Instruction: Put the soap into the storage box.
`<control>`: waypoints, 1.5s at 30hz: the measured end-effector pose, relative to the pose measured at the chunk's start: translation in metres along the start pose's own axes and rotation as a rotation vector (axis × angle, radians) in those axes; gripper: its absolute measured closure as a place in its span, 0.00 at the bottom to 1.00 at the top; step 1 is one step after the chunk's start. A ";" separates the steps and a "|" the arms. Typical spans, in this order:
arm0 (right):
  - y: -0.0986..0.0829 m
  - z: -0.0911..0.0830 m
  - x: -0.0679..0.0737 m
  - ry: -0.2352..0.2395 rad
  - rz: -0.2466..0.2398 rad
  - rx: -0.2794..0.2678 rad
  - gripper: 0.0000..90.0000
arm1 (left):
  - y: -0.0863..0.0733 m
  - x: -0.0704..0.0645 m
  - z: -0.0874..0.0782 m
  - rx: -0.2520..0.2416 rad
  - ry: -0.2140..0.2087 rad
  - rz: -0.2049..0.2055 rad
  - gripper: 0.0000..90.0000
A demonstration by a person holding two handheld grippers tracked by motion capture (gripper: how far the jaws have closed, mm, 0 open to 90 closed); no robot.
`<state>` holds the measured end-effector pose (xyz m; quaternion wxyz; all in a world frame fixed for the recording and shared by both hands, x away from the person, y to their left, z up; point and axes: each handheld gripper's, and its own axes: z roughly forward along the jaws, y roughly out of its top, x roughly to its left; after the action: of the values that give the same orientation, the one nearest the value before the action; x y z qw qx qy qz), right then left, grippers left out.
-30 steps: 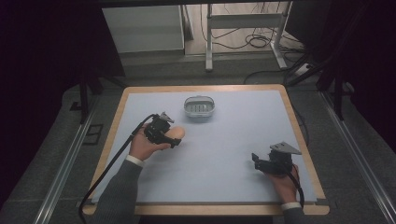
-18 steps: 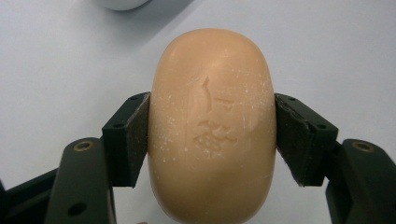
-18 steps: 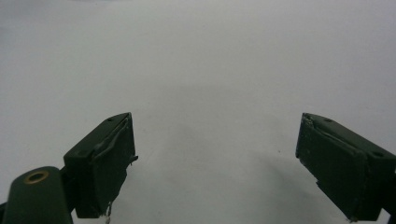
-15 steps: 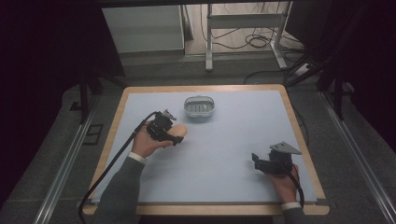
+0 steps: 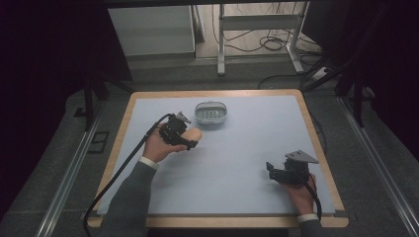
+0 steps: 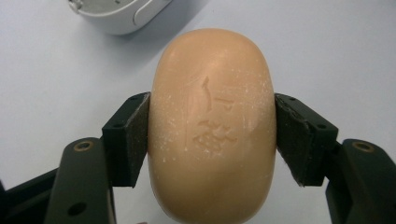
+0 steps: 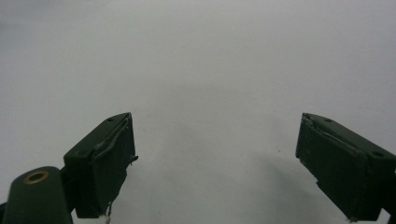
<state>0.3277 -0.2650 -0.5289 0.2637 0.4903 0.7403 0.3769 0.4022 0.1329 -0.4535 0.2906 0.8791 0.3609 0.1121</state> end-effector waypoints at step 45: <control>0.000 0.000 0.000 -0.001 0.000 0.001 0.13 | 0.057 -0.008 0.005 -0.028 -0.006 0.078 0.37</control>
<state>0.3278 -0.2649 -0.5290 0.2638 0.4908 0.7403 0.3761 0.4306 0.0927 -0.4237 0.2994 0.8887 0.3238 0.1257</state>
